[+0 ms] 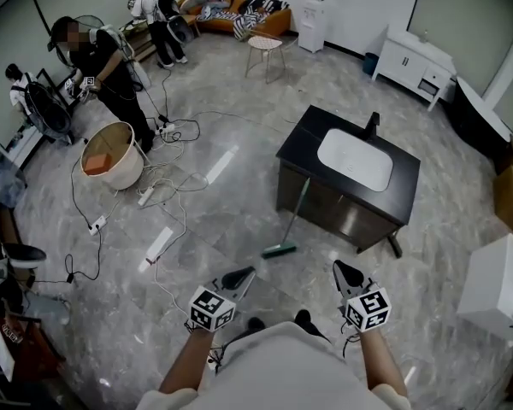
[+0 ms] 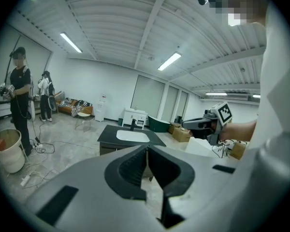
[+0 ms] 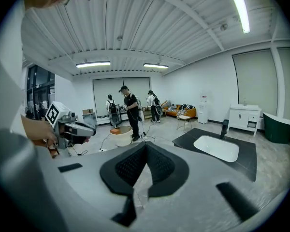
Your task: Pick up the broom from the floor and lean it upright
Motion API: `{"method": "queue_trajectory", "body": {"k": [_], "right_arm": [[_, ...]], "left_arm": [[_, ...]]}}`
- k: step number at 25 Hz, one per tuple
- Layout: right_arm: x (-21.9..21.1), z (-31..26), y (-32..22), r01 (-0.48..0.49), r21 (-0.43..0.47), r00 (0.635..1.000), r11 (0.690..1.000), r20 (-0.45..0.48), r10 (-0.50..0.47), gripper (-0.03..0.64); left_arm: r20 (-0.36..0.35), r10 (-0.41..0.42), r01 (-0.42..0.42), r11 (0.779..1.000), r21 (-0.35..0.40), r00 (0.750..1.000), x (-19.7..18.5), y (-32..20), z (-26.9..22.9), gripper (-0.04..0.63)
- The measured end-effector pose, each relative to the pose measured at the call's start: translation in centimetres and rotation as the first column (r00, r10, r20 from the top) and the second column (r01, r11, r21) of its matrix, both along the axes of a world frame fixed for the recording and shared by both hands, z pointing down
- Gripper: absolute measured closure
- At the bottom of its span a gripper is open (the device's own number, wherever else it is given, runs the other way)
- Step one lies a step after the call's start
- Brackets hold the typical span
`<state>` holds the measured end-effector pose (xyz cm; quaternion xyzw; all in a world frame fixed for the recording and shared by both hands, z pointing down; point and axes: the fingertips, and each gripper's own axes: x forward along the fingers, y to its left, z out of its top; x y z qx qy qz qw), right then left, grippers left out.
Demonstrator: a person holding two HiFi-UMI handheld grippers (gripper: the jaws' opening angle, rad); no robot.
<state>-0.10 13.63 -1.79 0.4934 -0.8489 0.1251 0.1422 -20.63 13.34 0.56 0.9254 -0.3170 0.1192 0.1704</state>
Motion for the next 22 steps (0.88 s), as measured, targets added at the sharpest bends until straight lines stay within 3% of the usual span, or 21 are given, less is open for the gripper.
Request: {"method": "queue_trajectory", "body": {"k": [22], "right_arm": [[2.9, -1.2, -2.1, 0.026, 0.021, 0.999, 0.999, 0.036, -0.027, 0.618]], "left_arm": [[-0.026, -0.092, 0.093, 0.995, 0.026, 0.995, 1.9, -2.0, -0.9, 0.58]]}}
